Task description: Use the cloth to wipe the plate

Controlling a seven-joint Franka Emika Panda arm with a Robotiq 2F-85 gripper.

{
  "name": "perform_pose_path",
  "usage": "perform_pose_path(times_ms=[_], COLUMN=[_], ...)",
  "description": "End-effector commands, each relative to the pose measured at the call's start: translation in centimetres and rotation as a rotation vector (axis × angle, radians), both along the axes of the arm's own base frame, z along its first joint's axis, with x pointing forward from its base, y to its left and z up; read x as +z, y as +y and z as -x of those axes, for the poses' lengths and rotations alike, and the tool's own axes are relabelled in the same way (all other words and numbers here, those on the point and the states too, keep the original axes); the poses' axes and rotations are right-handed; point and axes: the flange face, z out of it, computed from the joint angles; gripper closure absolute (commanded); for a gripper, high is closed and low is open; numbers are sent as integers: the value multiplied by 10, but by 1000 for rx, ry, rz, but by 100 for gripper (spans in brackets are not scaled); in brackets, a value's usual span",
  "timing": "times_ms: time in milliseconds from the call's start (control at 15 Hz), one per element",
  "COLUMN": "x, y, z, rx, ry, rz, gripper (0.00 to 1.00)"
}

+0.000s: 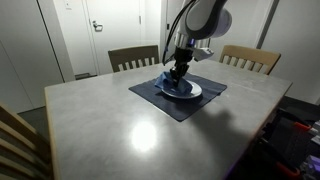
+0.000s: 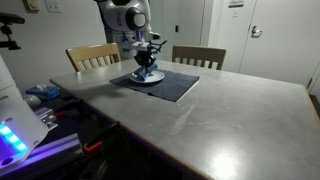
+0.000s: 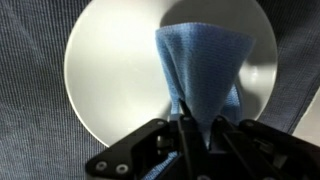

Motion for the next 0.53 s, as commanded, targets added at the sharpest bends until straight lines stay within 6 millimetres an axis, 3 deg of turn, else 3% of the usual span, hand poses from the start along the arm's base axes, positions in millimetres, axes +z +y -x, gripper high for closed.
perform_pose_path(times_ms=[0, 133, 467], x=[-20, -27, -26], y=[3, 6, 11], z=[-17, -18, -15], rx=[-12, 11, 37], ry=[72, 141, 222], rz=[-15, -31, -19], gripper=[97, 97, 97])
